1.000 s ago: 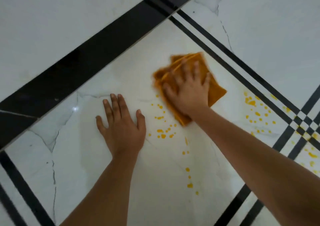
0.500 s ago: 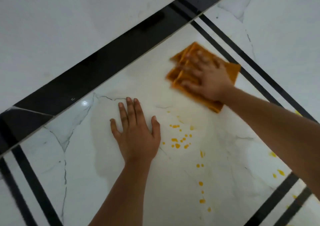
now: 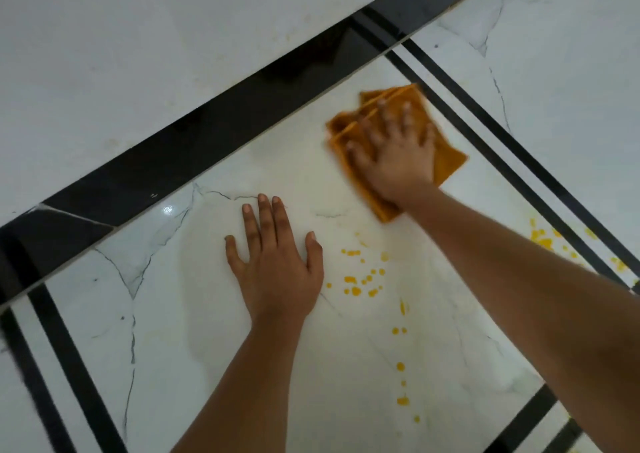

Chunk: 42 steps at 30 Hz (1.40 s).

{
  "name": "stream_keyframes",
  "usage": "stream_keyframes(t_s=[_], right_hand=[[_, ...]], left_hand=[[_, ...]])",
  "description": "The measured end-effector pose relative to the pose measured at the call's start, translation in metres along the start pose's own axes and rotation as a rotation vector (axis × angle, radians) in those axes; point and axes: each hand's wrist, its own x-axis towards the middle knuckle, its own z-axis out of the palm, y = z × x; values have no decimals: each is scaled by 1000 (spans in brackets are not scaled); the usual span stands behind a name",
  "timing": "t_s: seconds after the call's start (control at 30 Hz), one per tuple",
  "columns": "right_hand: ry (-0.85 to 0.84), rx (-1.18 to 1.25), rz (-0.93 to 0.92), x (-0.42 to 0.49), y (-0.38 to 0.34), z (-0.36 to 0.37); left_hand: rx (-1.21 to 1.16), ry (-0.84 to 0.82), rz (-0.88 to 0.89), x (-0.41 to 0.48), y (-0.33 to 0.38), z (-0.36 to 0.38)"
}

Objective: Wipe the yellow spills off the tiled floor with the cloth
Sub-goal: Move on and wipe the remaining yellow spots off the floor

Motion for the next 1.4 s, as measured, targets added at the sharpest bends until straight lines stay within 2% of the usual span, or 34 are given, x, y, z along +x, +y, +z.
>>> stream_keyframes(t_s=[0.1, 0.13, 0.17, 0.27, 0.3, 0.33, 0.43, 0.47, 0.5, 0.57, 0.6, 0.63, 0.7, 0.73, 0.77, 0.87, 0.9, 0.97, 1.03, 1.07, 1.17, 1.2, 1.27, 1.33, 1.37, 1.4], right_hand=[[-33, -97, -548, -39, 11, 8], [-49, -94, -592, -43, 27, 6], [-32, -76, -515, -41, 40, 5], [47, 61, 36, -34, 27, 6], [48, 74, 90, -39, 10, 9], [49, 61, 40, -50, -4, 12], [-9, -23, -325, -83, 4, 17], [-22, -35, -328, -86, 13, 16], [-9, -20, -223, -86, 19, 18], [62, 96, 130, -97, 2, 24], [83, 124, 201, -108, -14, 28], [99, 108, 154, -124, -26, 34], [74, 50, -140, -154, -28, 41], [36, 25, -230, -162, -17, 38], [18, 16, -217, -162, -5, 33], [45, 164, 226, -158, -11, 32], [60, 179, 249, -162, -26, 33], [85, 117, 11, -179, -42, 43], [11, 45, -207, -190, -20, 39], [-10, 45, -172, -187, -5, 35], [45, 161, 206, -188, -3, 35], [72, 154, 202, -199, -15, 40], [66, 82, -67, -233, -23, 52], [26, 9, -358, -257, 3, 55], [44, -10, -371, -256, 20, 53], [44, -3, -271, -252, 31, 50]], left_hand=[[-9, 3, -2, -1, 1, -1], [-6, 0, 0, -1, 1, -1], [-2, -2, 2, -1, 1, -1], [4, 1, 4, 1, 0, 0], [-2, 0, 8, 1, 0, 0], [-10, -1, 12, -1, 0, -1], [-37, -13, 24, -2, 1, -4], [-47, -17, 29, -1, 1, -4], [-56, -20, 33, 0, 0, -4], [-80, -27, 40, -2, -1, -5], [-113, -15, 48, -4, -1, -6], [-158, 13, 65, -8, -1, -7], [-240, 92, 94, -15, -8, -12], [-232, 119, 119, -20, -14, -14], [-198, 118, 142, -27, -21, -15], [-88, 34, 169, -50, -41, -14], [-64, 2, 168, -56, -46, -13], [-24, -38, 176, -67, -51, -13], [-4, -57, 205, -73, -54, -13], [3, -62, 219, -75, -54, -13], [19, -69, 243, -81, -50, -13], [19, -77, 247, -82, -47, -13], [2, -93, 243, -89, -38, -12], [-14, -98, 255, -96, -28, -12], [-14, -103, 257, -100, -24, -10], [-11, -112, 252, -103, -22, -9]])
